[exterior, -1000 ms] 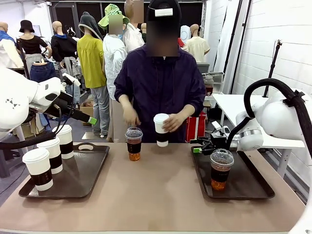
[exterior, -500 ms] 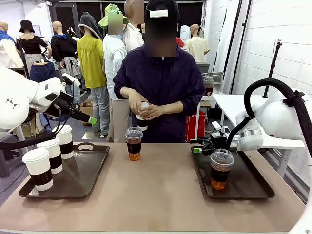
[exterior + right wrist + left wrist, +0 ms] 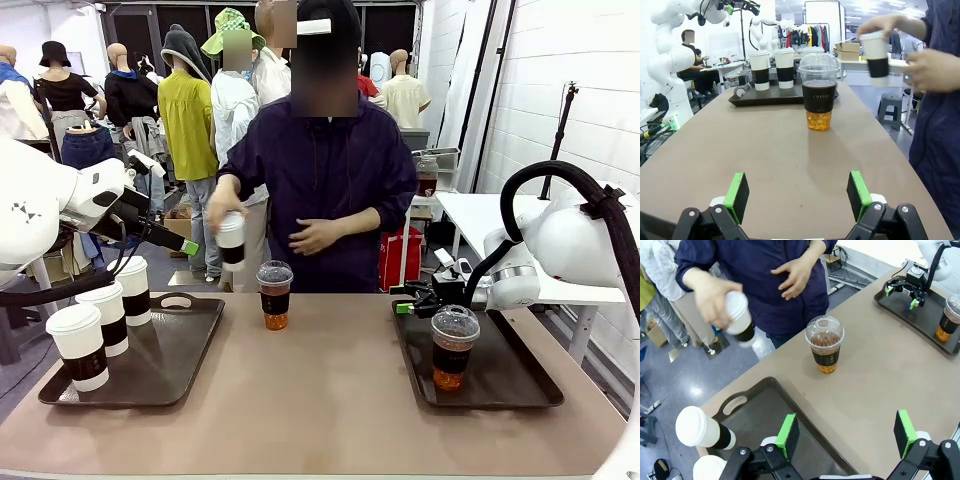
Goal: Distribute the coffee onto the tray.
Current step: Pick up another iced Americano from the middle of the table and place it on the right Handle tray.
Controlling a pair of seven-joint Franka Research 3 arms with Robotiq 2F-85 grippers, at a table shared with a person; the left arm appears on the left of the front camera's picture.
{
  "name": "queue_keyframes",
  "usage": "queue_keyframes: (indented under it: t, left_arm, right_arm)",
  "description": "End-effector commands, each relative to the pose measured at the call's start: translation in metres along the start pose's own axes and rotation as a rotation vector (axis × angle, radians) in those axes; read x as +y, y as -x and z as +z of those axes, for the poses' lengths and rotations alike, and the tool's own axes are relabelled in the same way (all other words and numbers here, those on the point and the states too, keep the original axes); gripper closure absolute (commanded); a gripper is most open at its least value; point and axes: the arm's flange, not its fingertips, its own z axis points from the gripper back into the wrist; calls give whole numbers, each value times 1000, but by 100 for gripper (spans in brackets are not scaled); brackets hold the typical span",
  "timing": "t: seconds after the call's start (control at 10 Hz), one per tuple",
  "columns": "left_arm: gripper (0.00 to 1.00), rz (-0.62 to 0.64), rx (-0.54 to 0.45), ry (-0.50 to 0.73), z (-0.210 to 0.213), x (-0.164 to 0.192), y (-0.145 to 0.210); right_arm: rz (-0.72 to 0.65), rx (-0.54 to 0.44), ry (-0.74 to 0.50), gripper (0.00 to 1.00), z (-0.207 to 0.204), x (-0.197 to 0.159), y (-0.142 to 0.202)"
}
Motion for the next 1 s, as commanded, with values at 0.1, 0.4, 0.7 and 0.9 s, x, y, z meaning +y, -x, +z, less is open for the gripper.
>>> queue_keyframes:
  t: [0.1, 0.4, 0.7, 0.9]
  left_arm:
    - [0, 6, -3, 7, 0, 1, 1]
    - [0, 6, -3, 7, 0, 1, 1]
    - [0, 6, -3, 7, 0, 1, 1]
    - [0, 6, -3, 7, 0, 1, 1]
  right_arm:
    - [1, -4, -3, 0, -1, 0, -1]
    - [3, 2, -8, 0, -6, -3, -2]
    - [1, -11, 8, 0, -7, -5, -2]
    - [-4, -24, 30, 0, -13, -7, -4]
